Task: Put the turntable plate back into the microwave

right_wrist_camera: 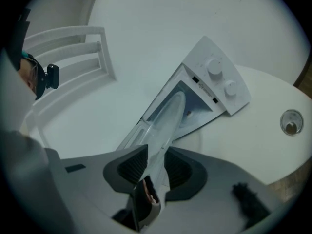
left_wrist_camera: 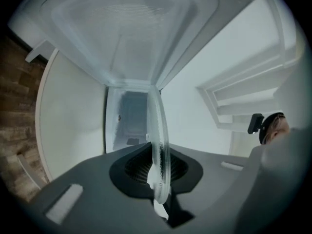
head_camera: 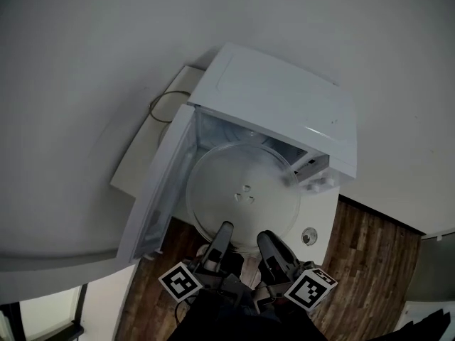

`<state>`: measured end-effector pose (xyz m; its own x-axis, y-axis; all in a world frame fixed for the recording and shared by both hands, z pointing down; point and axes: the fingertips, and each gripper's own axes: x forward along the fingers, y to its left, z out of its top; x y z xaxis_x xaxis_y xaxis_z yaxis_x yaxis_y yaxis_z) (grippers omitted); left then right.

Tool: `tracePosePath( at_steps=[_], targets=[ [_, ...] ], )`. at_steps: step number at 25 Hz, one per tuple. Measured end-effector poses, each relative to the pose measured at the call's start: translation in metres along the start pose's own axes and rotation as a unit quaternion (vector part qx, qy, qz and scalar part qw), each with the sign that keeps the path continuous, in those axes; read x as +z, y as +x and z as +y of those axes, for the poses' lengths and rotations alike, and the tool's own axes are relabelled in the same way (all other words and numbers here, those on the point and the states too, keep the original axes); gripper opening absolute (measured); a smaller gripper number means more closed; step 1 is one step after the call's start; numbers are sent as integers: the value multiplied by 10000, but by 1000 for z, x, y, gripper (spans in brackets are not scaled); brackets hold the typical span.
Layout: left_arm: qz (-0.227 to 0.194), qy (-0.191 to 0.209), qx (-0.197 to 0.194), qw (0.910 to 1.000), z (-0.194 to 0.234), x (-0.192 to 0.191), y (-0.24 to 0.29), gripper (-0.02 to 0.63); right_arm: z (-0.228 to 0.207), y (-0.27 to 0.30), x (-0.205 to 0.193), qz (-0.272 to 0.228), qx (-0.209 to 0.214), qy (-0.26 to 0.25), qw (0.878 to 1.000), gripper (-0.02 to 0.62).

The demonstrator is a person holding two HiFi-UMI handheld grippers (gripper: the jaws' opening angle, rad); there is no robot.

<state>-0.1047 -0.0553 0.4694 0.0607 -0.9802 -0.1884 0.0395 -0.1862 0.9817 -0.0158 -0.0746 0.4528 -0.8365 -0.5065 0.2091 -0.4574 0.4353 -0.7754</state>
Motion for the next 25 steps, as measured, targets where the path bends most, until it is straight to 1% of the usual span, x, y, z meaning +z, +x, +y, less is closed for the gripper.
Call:
tracePosePath(
  at_steps=[1, 3, 6, 9, 13, 15, 17, 19, 22, 25],
  targets=[
    [-18, -192, 55, 9998, 7, 1, 2, 34, -3, 2, -1, -1, -95, -84, 9999, 110],
    [-94, -519, 150, 9985, 19, 0, 3, 34, -10, 4, -6, 173, -303, -352, 9988, 118],
    [-83, -671, 194, 9975, 30, 4, 12, 34, -13, 13, -3, 422, -451, -742, 9953, 141],
    [-54, -861, 226, 9960, 36, 8, 28, 34, -16, 12, 5, 349, -603, -954, 9930, 155],
    [-88, -777, 318, 9964, 50, 26, 47, 34, -24, 8, 3, 368, -837, -1096, 9898, 155],
    [-97, -632, 394, 9972, 58, 33, 58, 34, -24, 9, 4, 366, -898, -1199, 9880, 155],
    [-90, -488, 558, 9972, 67, 40, 70, 34, -22, 11, 3, 382, -942, -1331, 9859, 155],
    [-88, -480, 627, 9968, 75, 46, 84, 34, -19, 14, 2, 391, -933, -1404, 9849, 155],
    [-73, -359, 651, 9972, 84, 55, 109, 34, -18, 17, 1, 410, -887, -1295, 9867, 155],
    [33, -323, 867, 9957, 94, 55, 126, 34, -19, 10, -3, 401, -979, -1006, 9893, 155]
  ],
)
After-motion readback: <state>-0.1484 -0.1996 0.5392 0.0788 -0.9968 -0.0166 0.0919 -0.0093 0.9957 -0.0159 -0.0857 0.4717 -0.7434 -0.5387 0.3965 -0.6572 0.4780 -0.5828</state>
